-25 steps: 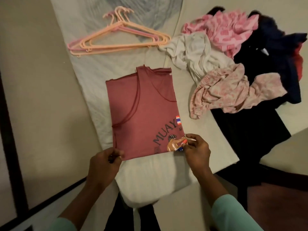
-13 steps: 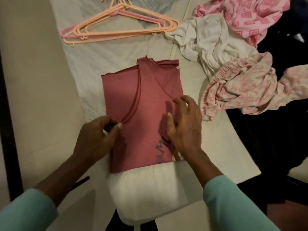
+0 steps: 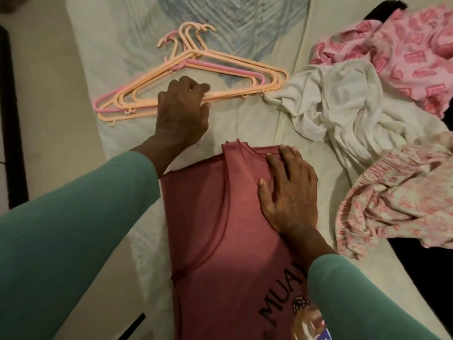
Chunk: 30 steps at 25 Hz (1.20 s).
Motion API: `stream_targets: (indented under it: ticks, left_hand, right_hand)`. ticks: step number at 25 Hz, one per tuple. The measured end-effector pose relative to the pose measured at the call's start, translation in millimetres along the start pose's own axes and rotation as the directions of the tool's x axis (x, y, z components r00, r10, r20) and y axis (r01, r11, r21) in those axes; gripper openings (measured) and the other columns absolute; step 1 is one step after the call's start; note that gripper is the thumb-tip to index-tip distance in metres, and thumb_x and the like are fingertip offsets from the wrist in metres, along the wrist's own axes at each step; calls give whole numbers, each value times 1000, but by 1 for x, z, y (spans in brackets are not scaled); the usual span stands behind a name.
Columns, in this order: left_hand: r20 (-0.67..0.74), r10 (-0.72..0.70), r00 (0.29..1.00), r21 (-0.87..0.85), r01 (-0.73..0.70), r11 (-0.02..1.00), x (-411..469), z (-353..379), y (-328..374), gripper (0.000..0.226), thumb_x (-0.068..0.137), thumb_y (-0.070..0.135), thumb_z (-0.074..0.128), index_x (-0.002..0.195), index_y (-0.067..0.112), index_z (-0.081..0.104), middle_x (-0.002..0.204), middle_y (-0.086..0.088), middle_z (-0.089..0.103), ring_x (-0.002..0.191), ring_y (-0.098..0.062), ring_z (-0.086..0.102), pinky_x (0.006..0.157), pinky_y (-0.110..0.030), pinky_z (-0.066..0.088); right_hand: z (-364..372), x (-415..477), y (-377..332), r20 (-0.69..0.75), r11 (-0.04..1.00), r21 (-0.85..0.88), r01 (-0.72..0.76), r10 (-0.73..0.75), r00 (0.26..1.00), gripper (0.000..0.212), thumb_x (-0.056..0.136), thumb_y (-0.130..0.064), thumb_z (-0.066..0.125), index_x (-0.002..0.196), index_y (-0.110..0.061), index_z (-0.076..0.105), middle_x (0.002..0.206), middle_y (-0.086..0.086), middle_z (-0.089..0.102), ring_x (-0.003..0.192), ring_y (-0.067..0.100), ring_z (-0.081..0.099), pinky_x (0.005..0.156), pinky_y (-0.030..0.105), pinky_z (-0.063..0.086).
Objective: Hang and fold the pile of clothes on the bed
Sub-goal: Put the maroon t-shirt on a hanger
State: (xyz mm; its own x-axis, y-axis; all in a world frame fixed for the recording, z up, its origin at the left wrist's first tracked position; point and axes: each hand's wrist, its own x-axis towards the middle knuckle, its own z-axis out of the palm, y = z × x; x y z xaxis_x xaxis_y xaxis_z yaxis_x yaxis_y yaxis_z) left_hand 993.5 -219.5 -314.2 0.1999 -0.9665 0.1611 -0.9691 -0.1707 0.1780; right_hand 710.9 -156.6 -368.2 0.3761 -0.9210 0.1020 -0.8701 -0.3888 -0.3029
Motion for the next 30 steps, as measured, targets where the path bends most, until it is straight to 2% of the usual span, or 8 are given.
stream_targets:
  ticks: [2,5,15,19,23,26,28,30]
  left_hand:
    - [6,39,999,31,-39,999,16,3,-7,26,97,30,64,120,21,72,110,-10,65,107,-35,58,86,-47,41]
    - [-40,42,998,-110,-46,993,20,3,-11,14,94,29,68,105,22,72,98,-3,63,99,-27,58,84,-38,31]
    - [-159,236,959,-316,-276,908,1,-21,6,10,96,4,64,105,6,68,101,-9,56,90,-16,54,74,-34,52]
    - [-197,265,944,-355,-321,878,-44,-49,44,17,96,3,66,111,7,73,98,-8,60,92,-19,59,79,-24,46]
    - [-147,268,952,-431,-306,849,-141,-55,80,21,96,2,66,115,5,76,96,-12,61,91,-26,62,79,-28,47]
    - [-29,237,971,-503,-219,836,-215,-50,96,25,93,0,70,116,7,76,100,-9,61,91,-24,62,78,-31,49]
    - [51,234,971,-542,-169,823,-254,-49,106,28,91,1,72,117,11,75,103,-4,62,94,-22,63,84,-25,47]
    - [84,224,971,-561,-140,816,-284,-52,115,30,90,2,75,118,13,74,104,-1,63,92,-19,64,83,-23,48]
  right_hand:
    - [1,4,0,7,1000,-7,-14,15,1000,59,99,-47,49,151,-20,50,166,8,34,156,27,25,124,50,23]
    - [4,3,1,11,1000,-3,-26,26,1000,59,98,-48,48,151,-20,50,167,7,33,157,27,25,124,50,23]
    - [8,4,3,-4,1000,7,-24,24,1000,61,97,-47,48,152,-21,50,168,5,31,158,25,23,124,51,23]
    - [7,3,3,-38,1000,27,-5,6,999,57,99,-42,51,151,-19,49,166,9,33,155,28,27,123,49,24]
    - [11,5,2,-168,960,221,-174,213,963,58,101,-26,52,155,-8,41,161,20,37,148,37,37,122,46,30]
    - [6,4,10,-333,872,422,-247,402,853,52,94,-5,52,145,4,49,146,24,53,137,39,50,120,38,35]
    - [-4,0,20,-357,792,563,-234,489,796,41,91,-2,47,130,2,60,123,19,65,116,32,64,103,39,49]
    - [-18,2,30,-240,594,760,-264,634,735,39,88,-4,36,114,1,64,100,14,70,89,25,71,81,39,58]
